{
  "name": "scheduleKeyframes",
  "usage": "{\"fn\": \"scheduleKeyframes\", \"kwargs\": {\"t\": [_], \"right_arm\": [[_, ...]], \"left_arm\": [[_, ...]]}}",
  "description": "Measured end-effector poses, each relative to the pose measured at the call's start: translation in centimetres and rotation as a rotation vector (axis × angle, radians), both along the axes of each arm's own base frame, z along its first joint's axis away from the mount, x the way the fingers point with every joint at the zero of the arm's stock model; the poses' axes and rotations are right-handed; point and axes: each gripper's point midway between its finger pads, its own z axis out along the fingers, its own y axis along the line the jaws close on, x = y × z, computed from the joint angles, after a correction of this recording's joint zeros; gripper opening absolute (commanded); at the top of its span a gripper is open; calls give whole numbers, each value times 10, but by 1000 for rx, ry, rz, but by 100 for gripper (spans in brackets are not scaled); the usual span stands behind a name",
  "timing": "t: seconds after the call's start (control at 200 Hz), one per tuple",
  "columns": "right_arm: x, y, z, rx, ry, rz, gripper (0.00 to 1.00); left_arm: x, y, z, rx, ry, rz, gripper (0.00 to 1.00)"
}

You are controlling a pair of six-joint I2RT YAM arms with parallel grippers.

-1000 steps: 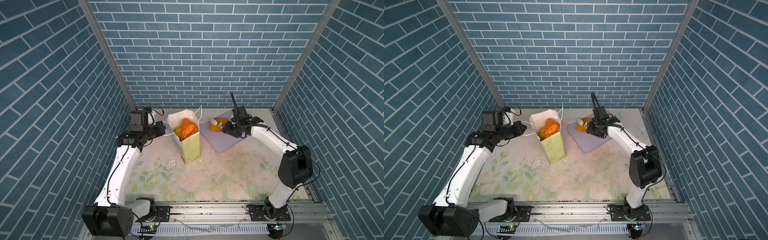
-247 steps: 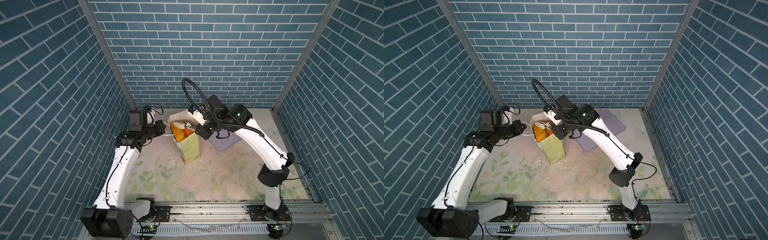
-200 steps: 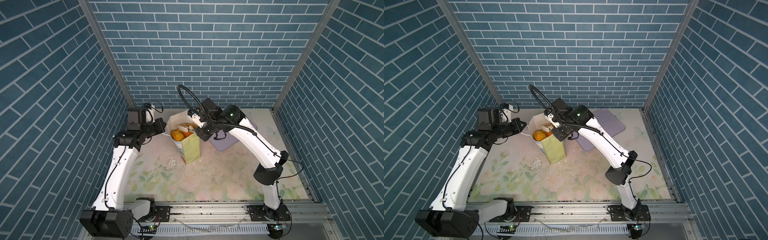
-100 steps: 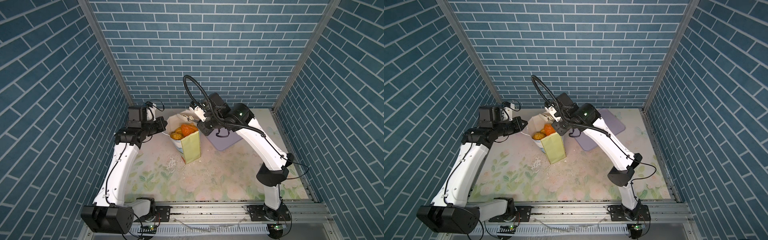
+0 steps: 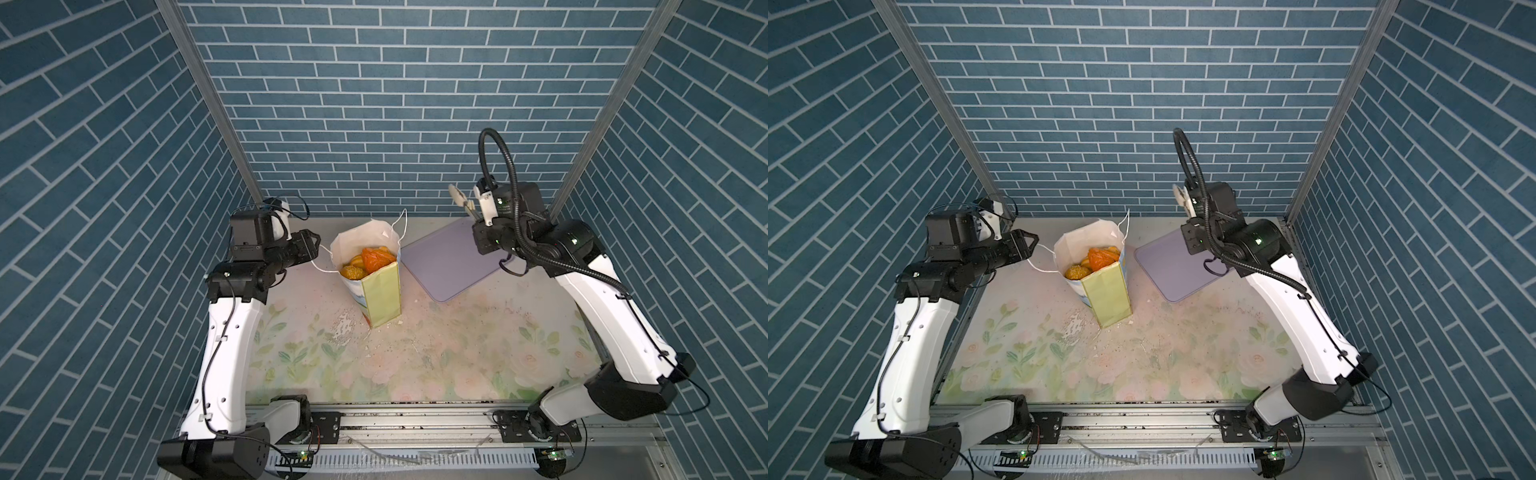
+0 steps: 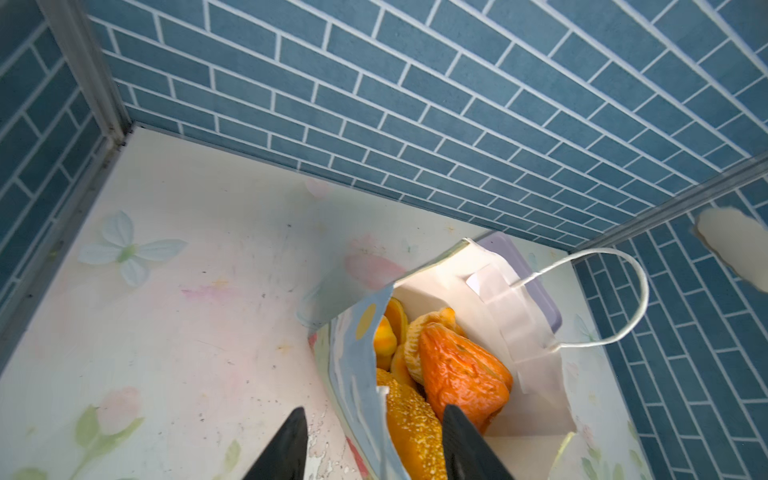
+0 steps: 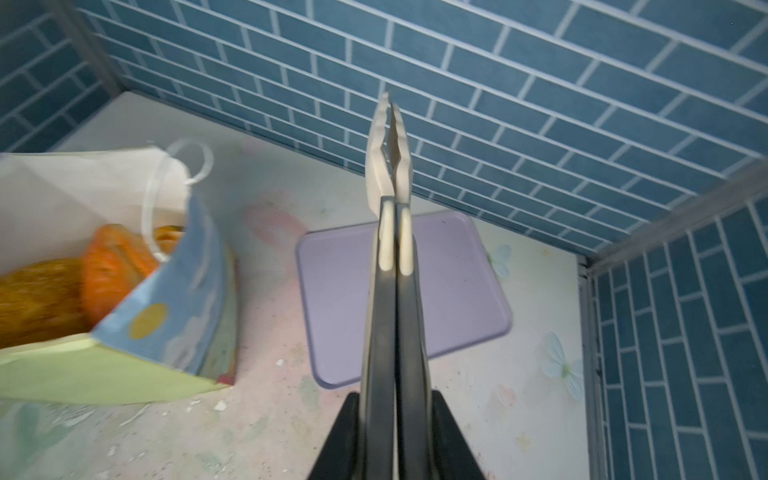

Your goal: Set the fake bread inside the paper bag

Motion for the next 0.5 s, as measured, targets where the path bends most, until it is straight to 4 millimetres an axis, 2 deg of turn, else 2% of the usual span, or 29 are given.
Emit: {"fn": "scheduleKeyframes", "kwargs": {"t": [0.13,0.29,0.39,0.5], "right_arm": [[-3,-71,-59,1,84,-231,26],[-14,-140,-159,-5,267,-502,26],[-26,-162,-213,-18,382,-599,26],[-28,-165,-249,-27,449,-628,28]], "left_arm": [[0,19,1,5,-3,50,59],[-1,38,-2,11,8,100,59],[-1,42,-4,11,14,112,60],[-1,42,-9,9,26,113,60]]}}
